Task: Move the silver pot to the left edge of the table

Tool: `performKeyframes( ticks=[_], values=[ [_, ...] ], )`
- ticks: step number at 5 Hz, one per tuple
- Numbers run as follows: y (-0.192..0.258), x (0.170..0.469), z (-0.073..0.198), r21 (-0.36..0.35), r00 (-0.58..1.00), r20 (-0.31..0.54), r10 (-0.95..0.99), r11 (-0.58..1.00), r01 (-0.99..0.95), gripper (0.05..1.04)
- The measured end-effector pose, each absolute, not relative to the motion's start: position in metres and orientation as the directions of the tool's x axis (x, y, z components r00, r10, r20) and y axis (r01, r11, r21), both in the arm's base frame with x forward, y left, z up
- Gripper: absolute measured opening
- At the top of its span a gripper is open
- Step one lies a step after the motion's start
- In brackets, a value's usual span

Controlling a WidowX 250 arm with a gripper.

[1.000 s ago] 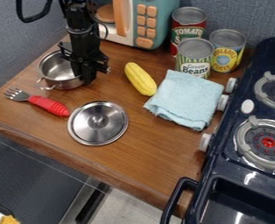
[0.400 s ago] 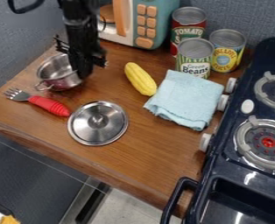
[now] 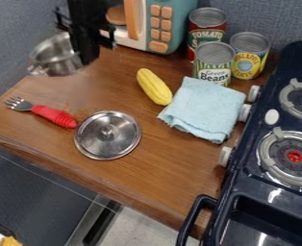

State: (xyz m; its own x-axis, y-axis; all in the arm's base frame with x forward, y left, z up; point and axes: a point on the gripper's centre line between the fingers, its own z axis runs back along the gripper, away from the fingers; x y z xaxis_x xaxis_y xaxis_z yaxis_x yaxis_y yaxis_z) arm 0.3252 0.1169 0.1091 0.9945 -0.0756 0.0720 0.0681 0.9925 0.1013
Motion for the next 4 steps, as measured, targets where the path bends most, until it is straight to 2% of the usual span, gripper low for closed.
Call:
performKeyframes(
  ticks=[1, 2, 3, 4],
  values=[
    [0.112, 0.328, 0.122, 0.04, 0.996, 0.091, -0.018, 0.999, 0.014, 0.068],
    [0.122, 0.337, 0.135, 0.055, 0.991, 0.108, 0.076, 0.995, -0.083, 0.068],
    [0.129, 0.342, 0.135, 0.119, 0.941, 0.119, 0.315, 0.937, -0.329, 0.068],
    [0.136, 0.339, 0.137, 0.149, 0.867, 0.143, 0.477, 0.856, -0.495, 0.068]
  ],
)
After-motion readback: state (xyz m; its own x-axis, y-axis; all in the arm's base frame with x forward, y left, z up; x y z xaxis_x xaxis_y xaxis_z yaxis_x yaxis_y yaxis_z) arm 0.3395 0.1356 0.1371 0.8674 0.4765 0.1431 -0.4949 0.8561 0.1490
